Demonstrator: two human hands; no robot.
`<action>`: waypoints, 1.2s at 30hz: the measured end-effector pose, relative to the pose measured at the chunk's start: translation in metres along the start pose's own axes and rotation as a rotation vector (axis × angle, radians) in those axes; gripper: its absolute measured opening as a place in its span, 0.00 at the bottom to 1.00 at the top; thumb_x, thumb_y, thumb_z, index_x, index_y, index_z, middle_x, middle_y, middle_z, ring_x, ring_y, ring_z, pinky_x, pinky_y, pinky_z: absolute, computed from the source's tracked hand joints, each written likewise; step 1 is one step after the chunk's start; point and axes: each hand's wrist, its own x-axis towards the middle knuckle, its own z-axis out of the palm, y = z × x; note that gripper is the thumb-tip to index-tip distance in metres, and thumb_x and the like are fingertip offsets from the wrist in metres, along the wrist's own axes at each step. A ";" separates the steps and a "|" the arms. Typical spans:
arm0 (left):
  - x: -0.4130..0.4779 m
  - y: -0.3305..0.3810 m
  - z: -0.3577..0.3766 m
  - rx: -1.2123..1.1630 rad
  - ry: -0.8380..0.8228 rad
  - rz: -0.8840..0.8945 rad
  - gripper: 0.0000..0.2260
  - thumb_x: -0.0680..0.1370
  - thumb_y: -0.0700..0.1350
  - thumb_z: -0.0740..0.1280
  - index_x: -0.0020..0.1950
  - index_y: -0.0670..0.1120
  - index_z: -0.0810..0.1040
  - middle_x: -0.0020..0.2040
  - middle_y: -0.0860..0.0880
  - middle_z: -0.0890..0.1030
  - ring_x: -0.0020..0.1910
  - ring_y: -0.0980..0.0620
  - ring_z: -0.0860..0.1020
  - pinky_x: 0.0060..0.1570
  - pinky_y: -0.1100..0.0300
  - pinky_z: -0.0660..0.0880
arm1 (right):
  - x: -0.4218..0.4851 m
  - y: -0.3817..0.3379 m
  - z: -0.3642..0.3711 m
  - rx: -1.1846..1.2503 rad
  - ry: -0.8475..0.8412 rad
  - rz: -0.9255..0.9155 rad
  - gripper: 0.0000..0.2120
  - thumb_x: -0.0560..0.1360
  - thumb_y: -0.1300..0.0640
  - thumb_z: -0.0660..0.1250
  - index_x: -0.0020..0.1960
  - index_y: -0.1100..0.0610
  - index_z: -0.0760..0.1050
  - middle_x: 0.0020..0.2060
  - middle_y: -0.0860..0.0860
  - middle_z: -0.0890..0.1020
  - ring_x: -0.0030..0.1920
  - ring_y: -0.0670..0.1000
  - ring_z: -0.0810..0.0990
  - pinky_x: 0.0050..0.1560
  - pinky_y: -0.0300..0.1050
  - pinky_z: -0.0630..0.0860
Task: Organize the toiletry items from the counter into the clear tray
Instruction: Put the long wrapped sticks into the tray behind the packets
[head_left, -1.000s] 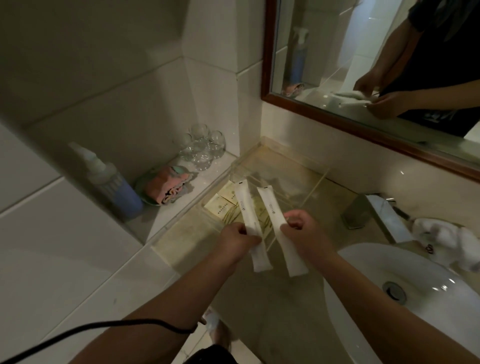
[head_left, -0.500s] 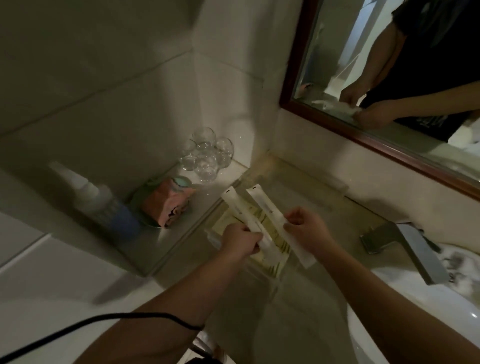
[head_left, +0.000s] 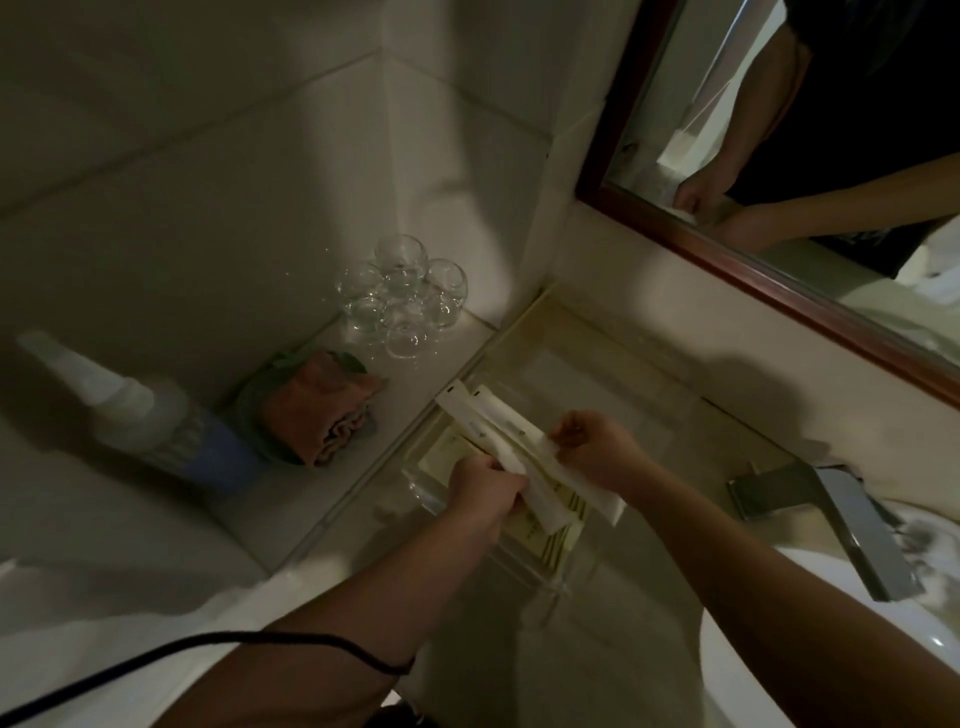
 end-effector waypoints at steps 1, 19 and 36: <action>0.001 0.000 0.001 -0.001 0.005 -0.002 0.04 0.72 0.34 0.70 0.44 0.43 0.81 0.42 0.46 0.84 0.40 0.50 0.82 0.36 0.60 0.80 | 0.002 0.001 0.000 -0.004 -0.002 -0.006 0.12 0.71 0.70 0.66 0.47 0.55 0.77 0.42 0.48 0.80 0.44 0.47 0.77 0.37 0.29 0.69; 0.026 -0.007 0.030 0.029 0.096 -0.083 0.01 0.74 0.40 0.70 0.44 0.44 0.81 0.43 0.46 0.85 0.43 0.47 0.84 0.48 0.47 0.82 | -0.004 0.012 0.002 -0.269 0.356 -0.239 0.15 0.76 0.64 0.60 0.55 0.52 0.80 0.50 0.51 0.85 0.50 0.53 0.82 0.49 0.46 0.79; 0.021 -0.007 0.045 -0.223 -0.046 -0.240 0.13 0.77 0.31 0.64 0.61 0.35 0.73 0.47 0.36 0.83 0.32 0.47 0.84 0.25 0.60 0.78 | -0.028 0.069 0.025 -0.603 0.448 -0.158 0.12 0.76 0.51 0.65 0.58 0.47 0.79 0.51 0.49 0.82 0.45 0.54 0.82 0.39 0.46 0.77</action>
